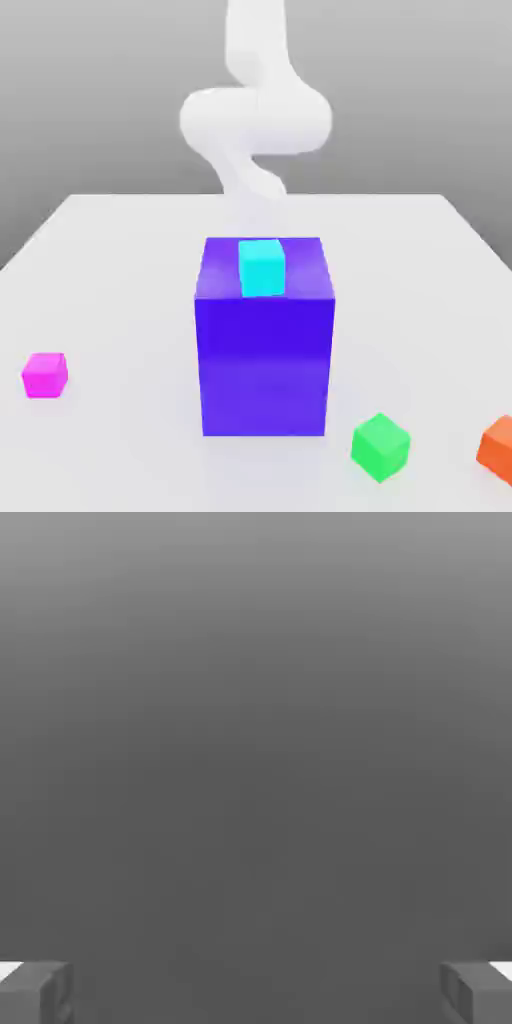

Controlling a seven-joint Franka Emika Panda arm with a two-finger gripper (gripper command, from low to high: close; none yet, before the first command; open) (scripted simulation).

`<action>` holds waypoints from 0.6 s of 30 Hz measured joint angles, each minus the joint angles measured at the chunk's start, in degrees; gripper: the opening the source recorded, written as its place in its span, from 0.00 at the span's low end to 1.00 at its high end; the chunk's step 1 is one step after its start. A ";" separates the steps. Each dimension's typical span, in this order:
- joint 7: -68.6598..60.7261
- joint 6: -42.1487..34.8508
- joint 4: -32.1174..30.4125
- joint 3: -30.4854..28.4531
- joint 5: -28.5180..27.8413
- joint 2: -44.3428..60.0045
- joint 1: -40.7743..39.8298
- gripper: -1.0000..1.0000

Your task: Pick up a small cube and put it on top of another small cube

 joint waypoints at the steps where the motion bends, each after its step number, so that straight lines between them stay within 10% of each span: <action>1: 1.87 1.19 -0.83 -0.28 -0.29 2.26 -1.68 0.50; 18: 28.12 19.85 -13.95 -10.93 -0.50 37.71 -24.01 0.50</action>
